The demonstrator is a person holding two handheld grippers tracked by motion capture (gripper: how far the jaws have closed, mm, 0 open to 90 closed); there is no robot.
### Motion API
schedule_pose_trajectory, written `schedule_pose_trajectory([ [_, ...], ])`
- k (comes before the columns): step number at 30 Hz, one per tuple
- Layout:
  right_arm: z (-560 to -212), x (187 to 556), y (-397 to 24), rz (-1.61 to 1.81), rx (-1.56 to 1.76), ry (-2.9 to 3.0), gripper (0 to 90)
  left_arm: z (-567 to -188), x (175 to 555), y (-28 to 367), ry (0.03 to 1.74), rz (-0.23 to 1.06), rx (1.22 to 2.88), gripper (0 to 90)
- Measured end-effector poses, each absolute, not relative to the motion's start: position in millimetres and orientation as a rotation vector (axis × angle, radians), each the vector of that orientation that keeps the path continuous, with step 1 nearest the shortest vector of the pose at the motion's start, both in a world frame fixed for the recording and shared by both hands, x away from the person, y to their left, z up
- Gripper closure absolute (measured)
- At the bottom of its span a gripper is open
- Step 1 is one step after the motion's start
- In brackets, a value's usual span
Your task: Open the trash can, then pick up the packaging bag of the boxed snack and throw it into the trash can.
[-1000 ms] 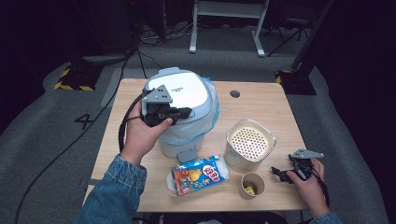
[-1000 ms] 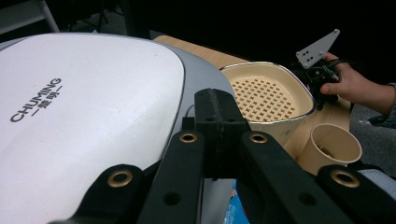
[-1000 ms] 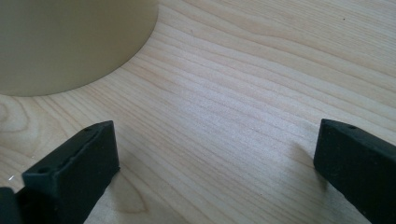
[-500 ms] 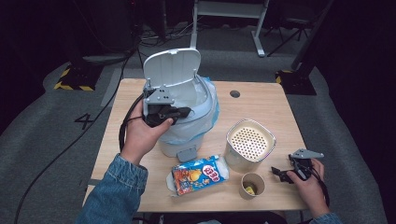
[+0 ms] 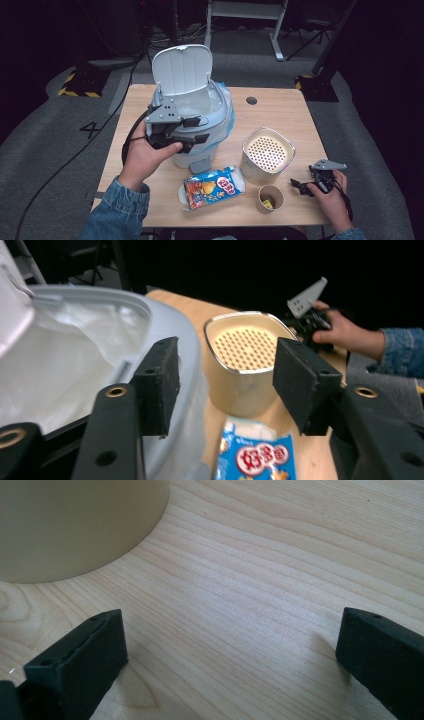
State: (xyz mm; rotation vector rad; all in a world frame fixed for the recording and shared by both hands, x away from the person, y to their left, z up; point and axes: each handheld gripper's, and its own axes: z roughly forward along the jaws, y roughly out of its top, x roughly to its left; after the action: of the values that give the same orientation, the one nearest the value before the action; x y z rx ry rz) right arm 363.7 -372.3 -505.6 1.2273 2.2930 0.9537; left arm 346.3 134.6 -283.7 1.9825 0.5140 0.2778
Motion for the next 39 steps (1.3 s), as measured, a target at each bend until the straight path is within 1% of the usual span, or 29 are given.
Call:
schedule_pose_trajectory([
  [2, -505.6, 363.7, -372.3, 0.954, 1.227, 2.293, 0.1, -289.1, 337.0, 132.7, 0.511, 0.288, 2.008, 42.8],
  [7, -505.6, 363.6, -372.3, 0.954, 1.228, 2.293, 0.1, -309.6, 319.8, 127.7, 0.485, 0.288, 2.006, 38.1],
  [14, -505.6, 363.7, -372.3, 0.954, 1.227, 2.293, 0.1, -349.5, 312.0, 120.3, 0.508, 0.245, 2.058, 36.8],
  [21, -505.6, 363.7, -372.3, 0.954, 1.228, 2.293, 0.1, -394.1, 322.5, 114.9, 0.564, 0.185, 2.101, 36.9],
  [24, -505.6, 363.7, -372.3, 0.954, 1.228, 2.293, 0.1, -409.0, 325.2, 110.8, 0.53, 0.196, 2.135, 36.7],
  [27, -505.6, 363.7, -372.3, 0.954, 1.227, 2.293, 0.1, -422.4, 329.7, 107.3, 0.539, 0.177, 2.169, 36.3],
  [34, -505.6, 363.7, -372.3, 0.954, 1.227, 2.293, 0.1, -449.9, 343.4, 106.0, 0.638, 0.128, 2.221, 37.0],
  [39, -505.6, 363.7, -372.3, 0.954, 1.227, 2.293, 0.1, -461.6, 348.1, 109.9, 0.715, 0.136, 2.29, 36.6],
])
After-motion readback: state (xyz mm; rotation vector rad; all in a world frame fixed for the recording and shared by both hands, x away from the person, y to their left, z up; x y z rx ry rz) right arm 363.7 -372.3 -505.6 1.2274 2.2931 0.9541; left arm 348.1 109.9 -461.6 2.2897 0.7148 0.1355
